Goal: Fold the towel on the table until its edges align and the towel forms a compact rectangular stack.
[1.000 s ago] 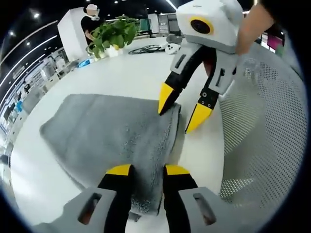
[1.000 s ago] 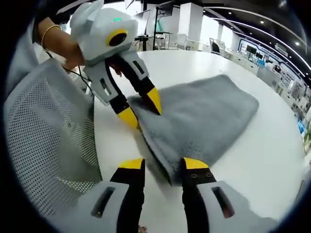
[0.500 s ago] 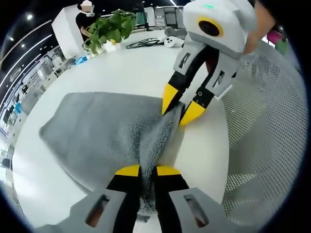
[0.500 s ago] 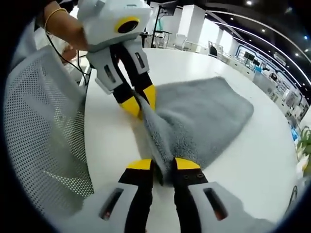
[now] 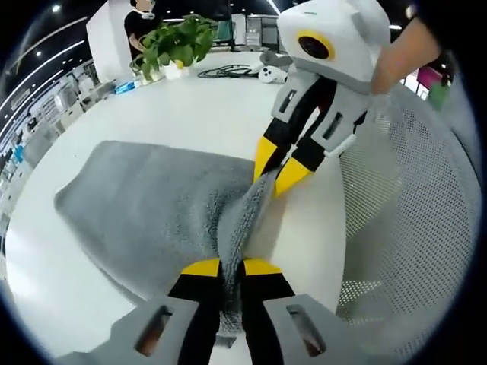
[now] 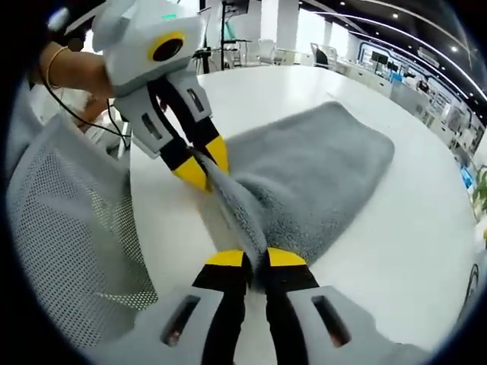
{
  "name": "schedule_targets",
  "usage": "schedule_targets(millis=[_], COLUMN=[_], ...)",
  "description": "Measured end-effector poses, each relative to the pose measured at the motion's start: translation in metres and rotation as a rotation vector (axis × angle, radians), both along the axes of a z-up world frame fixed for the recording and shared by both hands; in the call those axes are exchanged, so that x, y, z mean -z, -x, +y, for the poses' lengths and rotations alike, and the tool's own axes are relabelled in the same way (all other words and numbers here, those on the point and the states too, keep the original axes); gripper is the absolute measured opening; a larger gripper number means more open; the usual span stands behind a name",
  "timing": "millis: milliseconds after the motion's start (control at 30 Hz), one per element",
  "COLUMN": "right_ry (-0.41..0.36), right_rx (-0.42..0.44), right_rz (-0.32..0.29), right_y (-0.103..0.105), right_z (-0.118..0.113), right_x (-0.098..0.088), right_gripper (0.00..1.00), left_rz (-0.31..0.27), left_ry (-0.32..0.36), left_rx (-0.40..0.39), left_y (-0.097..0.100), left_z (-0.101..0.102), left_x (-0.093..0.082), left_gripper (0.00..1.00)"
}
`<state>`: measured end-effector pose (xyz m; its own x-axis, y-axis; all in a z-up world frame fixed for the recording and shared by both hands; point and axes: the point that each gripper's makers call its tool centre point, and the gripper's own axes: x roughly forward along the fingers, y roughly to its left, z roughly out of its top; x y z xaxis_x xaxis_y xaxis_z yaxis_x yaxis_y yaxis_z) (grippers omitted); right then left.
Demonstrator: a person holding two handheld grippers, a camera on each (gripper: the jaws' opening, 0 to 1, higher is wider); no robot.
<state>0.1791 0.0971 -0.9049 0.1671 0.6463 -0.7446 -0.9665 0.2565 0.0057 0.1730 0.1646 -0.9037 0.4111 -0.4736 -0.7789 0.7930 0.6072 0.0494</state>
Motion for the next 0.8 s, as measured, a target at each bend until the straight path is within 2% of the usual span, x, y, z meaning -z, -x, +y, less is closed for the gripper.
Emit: schedule_targets(millis=[267, 433, 600, 733, 800], right_ry=[-0.027, -0.069, -0.098, -0.134, -0.155], right_rx=[0.043, 0.053, 0.051, 0.062, 0.075], right_rz=[0.041, 0.041, 0.032, 0.040, 0.045], right_y=[-0.002, -0.002, 0.000, 0.005, 0.007], right_z=[0.002, 0.003, 0.002, 0.000, 0.000], right_x=[-0.019, -0.039, -0.054, -0.065, -0.070], right_gripper=[0.06, 0.06, 0.06, 0.05, 0.05], left_rz=[0.016, 0.008, 0.008, -0.002, -0.028], left_ry=[0.044, 0.063, 0.114, 0.126, 0.122], left_rx=[-0.009, -0.001, -0.013, -0.006, -0.008], left_y=[0.000, 0.002, 0.006, 0.012, 0.013], left_z=[0.001, 0.002, -0.001, -0.004, -0.005], left_x=[-0.017, -0.032, -0.047, -0.056, -0.063], left_gripper=[0.08, 0.08, 0.08, 0.08, 0.08])
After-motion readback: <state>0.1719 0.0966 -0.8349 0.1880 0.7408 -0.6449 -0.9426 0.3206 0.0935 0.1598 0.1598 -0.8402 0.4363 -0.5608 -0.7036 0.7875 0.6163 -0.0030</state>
